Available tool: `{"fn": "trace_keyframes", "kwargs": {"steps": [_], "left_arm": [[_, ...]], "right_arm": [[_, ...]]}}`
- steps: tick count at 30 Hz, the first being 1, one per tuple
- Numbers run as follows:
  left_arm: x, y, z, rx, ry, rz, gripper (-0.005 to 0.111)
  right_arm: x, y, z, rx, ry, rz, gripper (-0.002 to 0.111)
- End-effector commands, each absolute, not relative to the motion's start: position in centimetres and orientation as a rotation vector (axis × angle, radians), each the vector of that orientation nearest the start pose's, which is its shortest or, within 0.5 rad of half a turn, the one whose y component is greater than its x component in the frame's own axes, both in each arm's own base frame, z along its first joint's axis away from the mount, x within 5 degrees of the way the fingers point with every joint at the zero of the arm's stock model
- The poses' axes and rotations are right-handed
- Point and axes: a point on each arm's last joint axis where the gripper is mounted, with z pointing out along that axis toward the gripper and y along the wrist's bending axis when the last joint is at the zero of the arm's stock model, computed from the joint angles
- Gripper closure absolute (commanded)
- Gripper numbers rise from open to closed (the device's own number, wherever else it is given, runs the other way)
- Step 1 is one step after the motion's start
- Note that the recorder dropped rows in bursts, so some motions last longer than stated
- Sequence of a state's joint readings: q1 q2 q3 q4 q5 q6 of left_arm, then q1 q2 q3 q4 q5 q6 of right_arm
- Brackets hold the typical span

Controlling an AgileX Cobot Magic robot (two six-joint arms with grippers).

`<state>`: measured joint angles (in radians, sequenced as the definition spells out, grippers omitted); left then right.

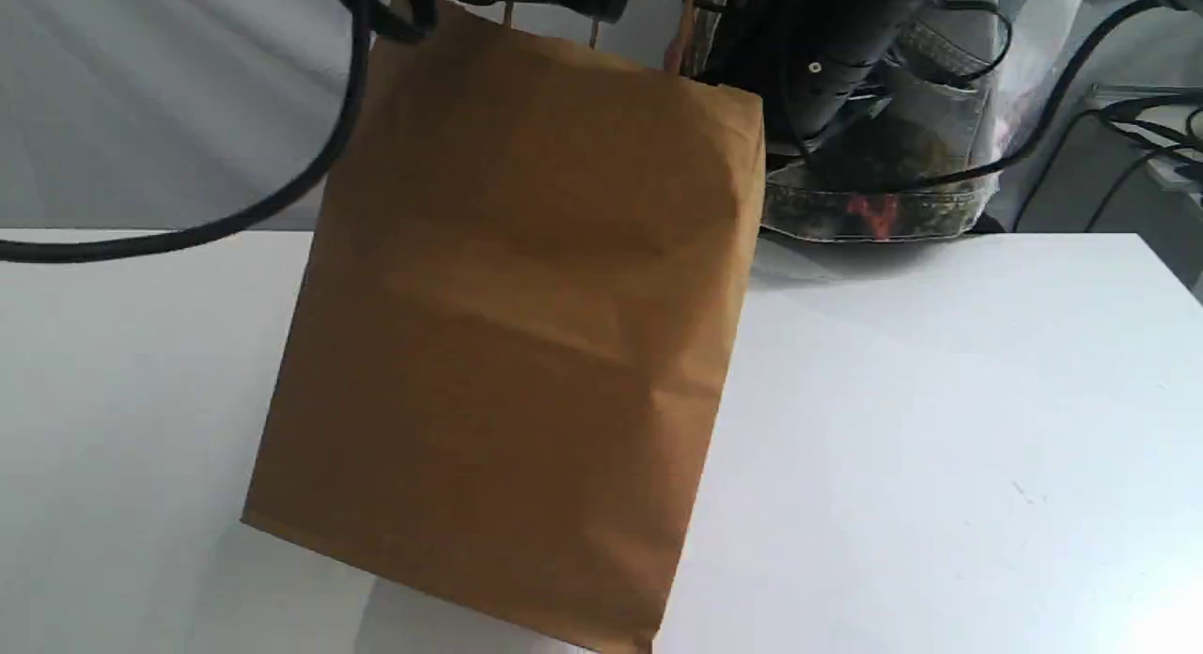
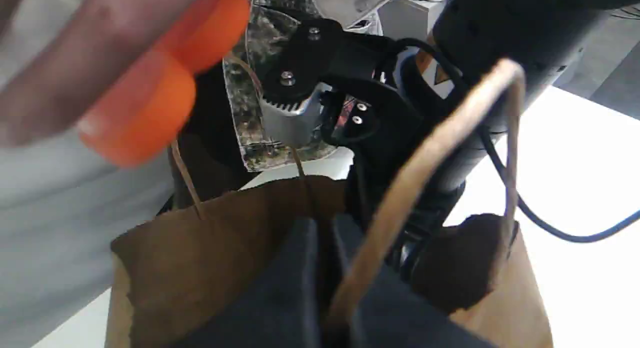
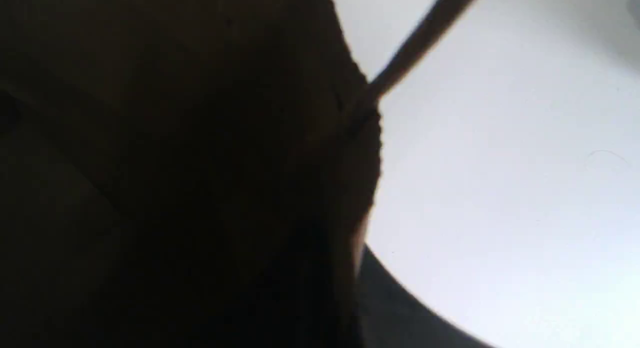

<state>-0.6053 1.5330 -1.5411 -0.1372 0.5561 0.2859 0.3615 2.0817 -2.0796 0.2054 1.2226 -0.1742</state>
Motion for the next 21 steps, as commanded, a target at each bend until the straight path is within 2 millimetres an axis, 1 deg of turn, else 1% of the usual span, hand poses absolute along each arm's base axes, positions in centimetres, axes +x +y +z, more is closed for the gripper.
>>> {"fn": "trace_keyframes", "kwargs": {"steps": [1,14,18,21], "left_arm": [[28.91,-20.69,42.32,0.8,1.83,-0.346,0.107],[28.87,-20.68,42.25,0.777,1.854,-0.366,0.107],[28.86,-20.69,42.25,0.774,1.855,-0.369,0.107],[28.86,-20.69,41.83,0.755,1.88,-0.384,0.107]], "right_arm": [[42.29,17.67,31.18,-0.718,2.613,0.324,0.108],[42.29,17.67,31.18,-0.747,2.603,0.317,0.108],[42.29,17.67,31.18,-0.791,2.587,0.307,0.108],[42.38,17.64,31.2,-0.79,2.578,0.297,0.108]]}}
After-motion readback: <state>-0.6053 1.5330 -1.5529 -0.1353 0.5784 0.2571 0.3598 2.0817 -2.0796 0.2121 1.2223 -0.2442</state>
